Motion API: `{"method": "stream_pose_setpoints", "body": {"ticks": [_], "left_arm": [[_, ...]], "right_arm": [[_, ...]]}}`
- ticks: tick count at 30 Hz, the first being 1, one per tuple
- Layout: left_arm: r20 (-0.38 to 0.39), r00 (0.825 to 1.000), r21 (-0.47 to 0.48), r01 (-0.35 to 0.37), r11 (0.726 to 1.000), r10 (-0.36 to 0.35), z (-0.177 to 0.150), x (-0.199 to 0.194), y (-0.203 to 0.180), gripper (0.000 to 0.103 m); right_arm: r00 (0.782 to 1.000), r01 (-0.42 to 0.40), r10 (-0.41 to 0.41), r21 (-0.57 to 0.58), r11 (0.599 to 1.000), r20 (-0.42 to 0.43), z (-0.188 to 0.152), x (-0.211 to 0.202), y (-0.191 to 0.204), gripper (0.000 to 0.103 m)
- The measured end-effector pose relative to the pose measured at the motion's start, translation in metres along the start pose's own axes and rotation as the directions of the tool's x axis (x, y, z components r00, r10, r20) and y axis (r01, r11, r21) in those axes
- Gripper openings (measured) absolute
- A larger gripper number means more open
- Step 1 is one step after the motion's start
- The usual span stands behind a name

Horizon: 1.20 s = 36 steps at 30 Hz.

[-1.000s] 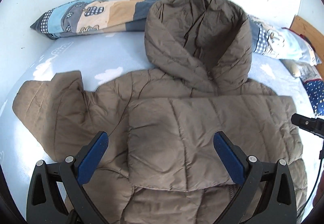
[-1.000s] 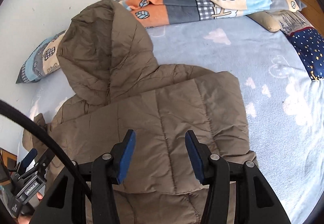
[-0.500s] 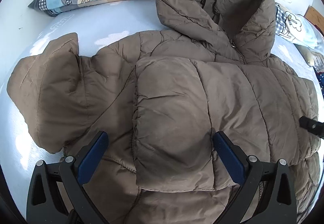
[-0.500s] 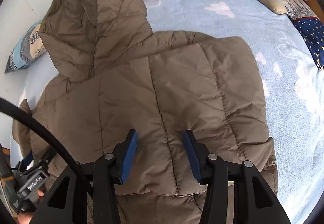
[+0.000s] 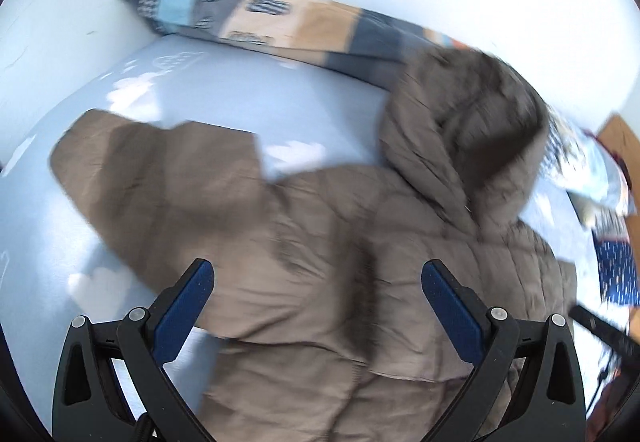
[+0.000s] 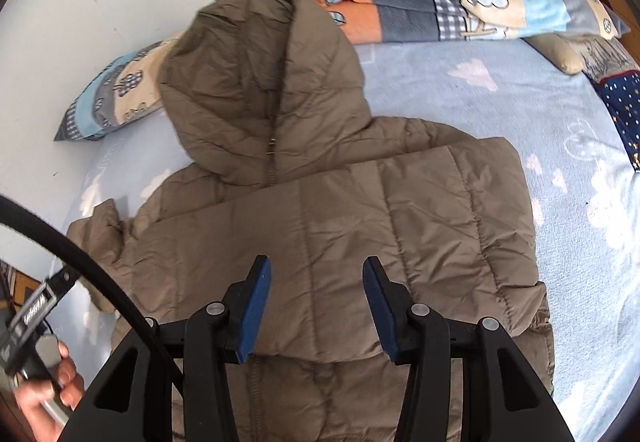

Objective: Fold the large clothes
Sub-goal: 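Move the left gripper to the other sleeve cuff and grasp it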

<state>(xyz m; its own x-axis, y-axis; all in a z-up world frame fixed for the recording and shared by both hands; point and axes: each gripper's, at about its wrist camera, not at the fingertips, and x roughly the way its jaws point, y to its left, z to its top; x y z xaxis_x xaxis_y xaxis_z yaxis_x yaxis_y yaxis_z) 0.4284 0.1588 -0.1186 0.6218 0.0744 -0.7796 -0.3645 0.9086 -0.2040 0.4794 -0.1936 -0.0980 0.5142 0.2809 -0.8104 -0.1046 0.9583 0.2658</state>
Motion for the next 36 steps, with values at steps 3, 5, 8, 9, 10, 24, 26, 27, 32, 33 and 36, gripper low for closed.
{"method": "stream_pose_setpoints", "body": {"ticks": [3,5,8,9,10,24,26,27,32,33,36], "left_arm": [[0.014,1.000,-0.070,-0.015,0.997,0.016,0.010,-0.007,0.036,0.103],[0.026,0.999,-0.118,-0.030,0.993,0.034,0.018,-0.013,0.063,0.103],[0.031,0.998,-0.186,-0.047,0.981,0.054,0.027,-0.019,0.104,0.103],[0.030,0.998,-0.202,-0.056,0.978,0.063,0.029,-0.020,0.118,0.103],[0.027,0.997,-0.219,-0.068,0.973,0.075,0.032,-0.020,0.134,0.103],[0.023,0.999,-0.616,0.044,0.787,-0.038,0.037,0.004,0.340,0.089],[0.045,0.995,-0.659,0.097,0.746,-0.089,0.036,0.013,0.358,0.074],[0.057,0.993,-0.673,0.115,0.731,-0.104,0.036,0.016,0.364,0.074],[0.161,0.979,-0.715,0.202,0.669,-0.124,0.036,0.030,0.395,0.063],[0.178,0.975,-0.724,0.219,0.654,-0.129,0.035,0.034,0.400,0.061],[0.188,0.971,-0.761,0.237,0.604,-0.144,0.028,0.052,0.418,0.053]], "right_arm": [[1.000,-0.020,0.021,-0.029,0.999,0.009,-0.012,-0.012,0.019,0.052],[0.999,-0.037,0.038,-0.051,0.998,0.014,-0.022,-0.021,0.032,0.052],[0.998,-0.052,0.055,-0.097,0.994,0.025,-0.040,-0.033,0.050,0.052],[0.998,-0.057,0.061,-0.112,0.992,0.025,-0.044,-0.035,0.056,0.052],[0.997,-0.066,0.070,-0.124,0.990,0.024,-0.049,-0.036,0.062,0.052],[0.997,-0.077,0.068,-0.220,0.972,-0.047,-0.058,0.001,0.084,0.052],[0.996,-0.078,0.068,-0.223,0.972,-0.053,-0.059,0.005,0.082,0.052],[0.996,-0.076,0.065,-0.225,0.971,-0.056,-0.060,0.006,0.082,0.052],[0.996,-0.074,0.058,-0.240,0.968,-0.073,-0.062,0.014,0.083,0.052],[0.995,-0.075,0.058,-0.242,0.967,-0.076,-0.063,0.016,0.083,0.052],[0.995,-0.067,0.047,-0.242,0.968,-0.088,-0.063,0.022,0.082,0.052]]}}
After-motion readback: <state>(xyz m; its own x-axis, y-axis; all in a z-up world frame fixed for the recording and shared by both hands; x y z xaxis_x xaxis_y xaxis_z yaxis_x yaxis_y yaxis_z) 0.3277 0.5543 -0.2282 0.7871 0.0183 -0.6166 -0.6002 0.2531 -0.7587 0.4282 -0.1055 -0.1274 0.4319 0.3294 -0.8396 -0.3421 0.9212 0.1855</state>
